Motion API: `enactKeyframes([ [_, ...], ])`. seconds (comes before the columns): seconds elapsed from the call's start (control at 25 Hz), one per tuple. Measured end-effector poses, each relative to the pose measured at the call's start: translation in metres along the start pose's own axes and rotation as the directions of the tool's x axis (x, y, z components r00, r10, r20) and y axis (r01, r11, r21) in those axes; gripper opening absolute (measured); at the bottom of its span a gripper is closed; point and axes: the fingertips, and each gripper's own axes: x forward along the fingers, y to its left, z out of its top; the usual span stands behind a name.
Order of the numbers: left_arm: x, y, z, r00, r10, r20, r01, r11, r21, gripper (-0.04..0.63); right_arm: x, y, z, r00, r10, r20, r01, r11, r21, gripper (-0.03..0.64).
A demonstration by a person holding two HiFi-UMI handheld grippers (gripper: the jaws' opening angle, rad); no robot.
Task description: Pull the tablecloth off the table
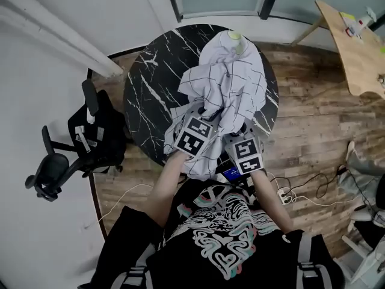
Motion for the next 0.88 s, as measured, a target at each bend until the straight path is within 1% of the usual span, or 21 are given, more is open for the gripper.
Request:
enactKeyframes([
  [0.36,-0.013,-0.006,0.016,1.000,0.002,0.029,-0.003,0.999,0.050,0.080,-0.012,-0.001,0.013,0.999,-0.034,0.036,0.034,0.999,-0.003,0.143],
  [0.52,-0.019,-0.011,0.027,0.999,0.023,0.043,-0.025,0.997,0.070,0.080,-0.020,-0.003,0.026,0.997,-0.036,0.072,0.036,0.999,0.006,0.143],
  [0.72,-0.033,-0.007,0.027,0.997,0.048,0.062,-0.055,0.991,0.124,0.080,-0.018,0.009,0.033,0.992,-0.046,0.115,0.045,0.999,0.014,0.141],
  [0.8,-0.038,-0.009,0.030,0.996,0.056,0.073,-0.064,0.990,0.126,0.080,-0.022,0.011,0.037,0.992,-0.044,0.122,0.044,0.999,0.001,0.141],
  [0.88,-0.042,-0.012,0.035,0.994,0.065,0.085,-0.075,0.991,0.112,0.078,-0.027,0.009,0.039,0.992,-0.037,0.123,0.039,0.999,-0.014,0.141],
])
